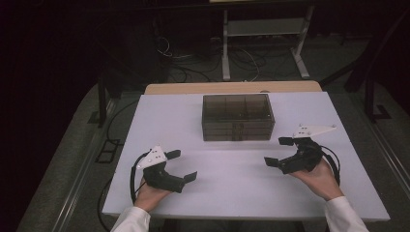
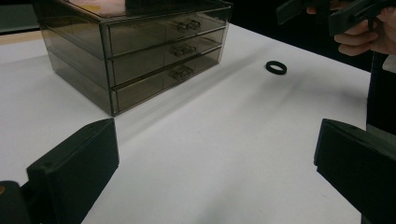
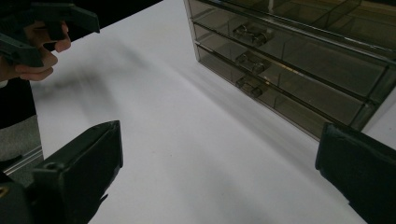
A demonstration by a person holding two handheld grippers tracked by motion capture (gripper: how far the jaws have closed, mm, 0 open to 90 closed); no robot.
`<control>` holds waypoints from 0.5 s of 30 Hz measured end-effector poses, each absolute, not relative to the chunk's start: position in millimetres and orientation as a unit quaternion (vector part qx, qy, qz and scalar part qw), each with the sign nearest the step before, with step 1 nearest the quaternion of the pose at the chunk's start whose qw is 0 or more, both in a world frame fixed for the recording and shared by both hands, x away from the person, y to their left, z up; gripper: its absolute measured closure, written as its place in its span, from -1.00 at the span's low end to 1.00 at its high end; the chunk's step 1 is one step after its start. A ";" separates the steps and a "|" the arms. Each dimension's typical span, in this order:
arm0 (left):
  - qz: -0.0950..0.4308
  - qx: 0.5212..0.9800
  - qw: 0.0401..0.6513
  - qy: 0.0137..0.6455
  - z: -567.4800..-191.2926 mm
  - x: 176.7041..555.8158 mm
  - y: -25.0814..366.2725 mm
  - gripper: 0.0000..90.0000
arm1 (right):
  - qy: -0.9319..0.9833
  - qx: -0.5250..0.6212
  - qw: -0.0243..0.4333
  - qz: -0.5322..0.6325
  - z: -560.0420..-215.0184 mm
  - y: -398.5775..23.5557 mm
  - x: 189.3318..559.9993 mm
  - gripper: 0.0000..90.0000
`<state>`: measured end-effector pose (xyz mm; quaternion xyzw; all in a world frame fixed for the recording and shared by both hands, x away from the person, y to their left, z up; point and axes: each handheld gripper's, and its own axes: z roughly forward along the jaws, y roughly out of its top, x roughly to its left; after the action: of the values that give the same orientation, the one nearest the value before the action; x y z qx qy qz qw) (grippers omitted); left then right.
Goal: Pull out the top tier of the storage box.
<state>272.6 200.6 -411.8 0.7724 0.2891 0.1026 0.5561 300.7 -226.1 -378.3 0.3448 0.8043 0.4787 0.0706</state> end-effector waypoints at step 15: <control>0.102 0.775 0.553 0.288 -412.4 272.7 200.2 -1.00 | 0.810 0.339 0.064 0.475 -377.1 -213.2 312.3 -0.99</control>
<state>272.7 200.2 -412.4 0.7747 0.2885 0.1021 0.5534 312.3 -213.2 -377.1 0.3388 0.8098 0.4747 0.0638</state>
